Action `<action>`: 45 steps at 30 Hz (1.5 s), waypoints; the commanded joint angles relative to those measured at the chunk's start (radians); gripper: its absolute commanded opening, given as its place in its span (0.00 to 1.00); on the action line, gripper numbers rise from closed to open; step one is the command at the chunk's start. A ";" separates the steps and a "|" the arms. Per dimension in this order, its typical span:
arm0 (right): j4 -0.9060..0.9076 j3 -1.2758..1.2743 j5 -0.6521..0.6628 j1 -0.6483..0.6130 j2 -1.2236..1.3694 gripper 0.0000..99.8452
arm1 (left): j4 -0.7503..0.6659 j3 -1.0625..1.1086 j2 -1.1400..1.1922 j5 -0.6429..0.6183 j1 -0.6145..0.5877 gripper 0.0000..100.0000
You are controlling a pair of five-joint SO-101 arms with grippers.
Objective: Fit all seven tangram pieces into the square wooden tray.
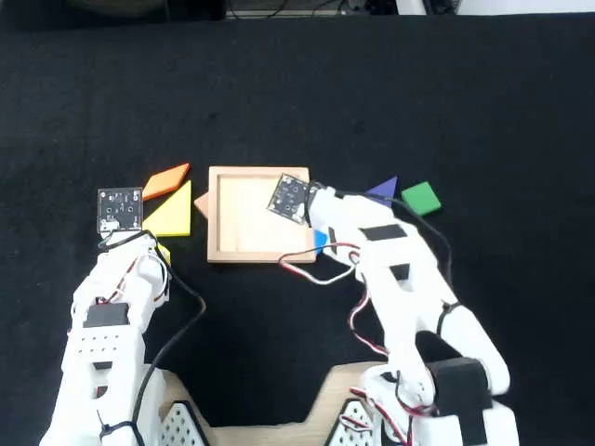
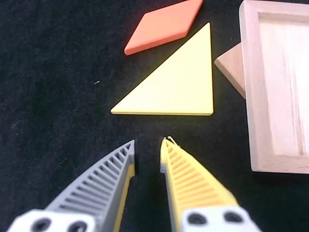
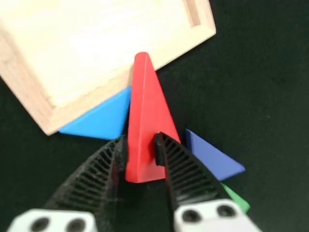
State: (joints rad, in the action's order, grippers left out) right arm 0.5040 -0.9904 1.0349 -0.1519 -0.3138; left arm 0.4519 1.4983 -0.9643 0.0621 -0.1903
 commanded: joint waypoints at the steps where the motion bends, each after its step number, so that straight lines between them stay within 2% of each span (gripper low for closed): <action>1: 0.150 0.073 0.015 0.017 -0.119 0.04 | -0.015 -0.031 -0.002 -0.006 0.015 0.10; 6: 0.373 0.162 0.017 -0.015 -0.226 0.04 | -0.015 -0.033 -0.002 -0.006 0.016 0.10; 12: 0.534 0.291 0.008 -0.077 -0.166 0.03 | -0.015 -0.031 -0.002 -0.006 0.016 0.10; 15: 0.588 0.409 -0.052 -0.133 -0.111 0.01 | -0.012 -0.035 -0.002 -0.006 0.007 0.10; 18: 0.623 0.539 -0.103 -0.206 -0.022 0.01 | -0.011 -0.039 -0.003 -0.008 -0.042 0.10; 23: 0.644 0.743 -0.133 -0.295 0.219 0.01 | -0.015 -0.051 -0.003 -0.112 -0.111 0.10; 27: 0.660 0.931 -0.143 -0.322 0.424 0.01 | -0.015 -0.053 -0.003 -0.114 -0.119 0.10; 37: 0.918 1.376 -0.094 -0.397 0.780 0.01 | -0.015 -0.054 -0.003 -0.112 -0.117 0.10; 45: 1.023 1.472 -0.097 -0.442 0.898 0.01 | -0.015 -0.053 -0.003 -0.112 -0.111 0.10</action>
State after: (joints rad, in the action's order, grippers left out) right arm 1.5029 0.4273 0.9306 -0.5646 0.5823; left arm 0.4519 1.4983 -0.9643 -0.0422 -0.2992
